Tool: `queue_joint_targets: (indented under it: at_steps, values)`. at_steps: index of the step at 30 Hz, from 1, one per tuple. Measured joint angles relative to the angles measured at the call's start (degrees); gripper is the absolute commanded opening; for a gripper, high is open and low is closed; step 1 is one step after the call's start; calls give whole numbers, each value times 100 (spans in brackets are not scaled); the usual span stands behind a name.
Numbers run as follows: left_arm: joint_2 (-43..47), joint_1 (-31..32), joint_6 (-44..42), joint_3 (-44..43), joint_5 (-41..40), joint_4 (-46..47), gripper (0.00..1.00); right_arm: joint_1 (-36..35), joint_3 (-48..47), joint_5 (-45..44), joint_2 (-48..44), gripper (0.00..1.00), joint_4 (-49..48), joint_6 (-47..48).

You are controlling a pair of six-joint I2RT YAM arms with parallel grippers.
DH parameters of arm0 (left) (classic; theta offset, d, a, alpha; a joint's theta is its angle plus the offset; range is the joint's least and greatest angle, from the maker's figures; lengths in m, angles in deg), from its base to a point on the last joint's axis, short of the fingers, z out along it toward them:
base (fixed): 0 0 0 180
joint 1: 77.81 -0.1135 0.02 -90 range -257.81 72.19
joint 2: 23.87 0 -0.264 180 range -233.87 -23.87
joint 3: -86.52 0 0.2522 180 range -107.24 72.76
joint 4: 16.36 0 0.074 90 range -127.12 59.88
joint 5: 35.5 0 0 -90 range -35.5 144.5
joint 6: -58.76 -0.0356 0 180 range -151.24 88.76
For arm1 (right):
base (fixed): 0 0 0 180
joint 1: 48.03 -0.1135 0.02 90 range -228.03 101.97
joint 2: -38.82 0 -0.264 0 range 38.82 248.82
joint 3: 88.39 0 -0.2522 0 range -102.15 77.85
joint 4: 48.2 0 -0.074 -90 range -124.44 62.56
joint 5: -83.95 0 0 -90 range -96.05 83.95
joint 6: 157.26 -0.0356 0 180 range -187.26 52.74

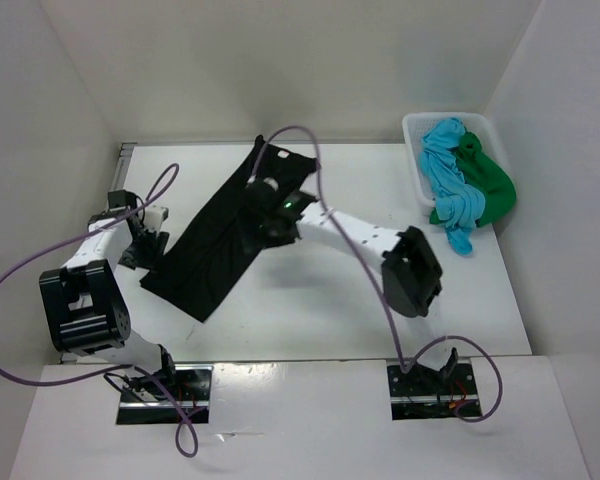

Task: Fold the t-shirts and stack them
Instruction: Rotate the tshirt 90 degrees

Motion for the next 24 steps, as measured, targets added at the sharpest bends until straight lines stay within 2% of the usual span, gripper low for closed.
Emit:
queue_joint_targets:
  at_steps: [3,8,14,19,22,24]
  values:
    - [11,0,63,61,59,70,69,-765,-164,262,739,81,-24,-315]
    - [-66,0,85,66,179,306,69,-1412,-1274,396,2002,81,256,-518]
    - [-229,2,87,52,258,498,69,-1648,-3206,415,3014,81,911,-761]
    - [-232,0,87,50,308,603,69,-1738,-5663,295,4306,79,1897,-914]
    - [-229,0,87,48,330,625,70,-1751,-5943,293,4697,77,2284,-986]
    - [-225,0,87,50,356,625,70,-1764,-5982,260,4649,77,2396,-1051]
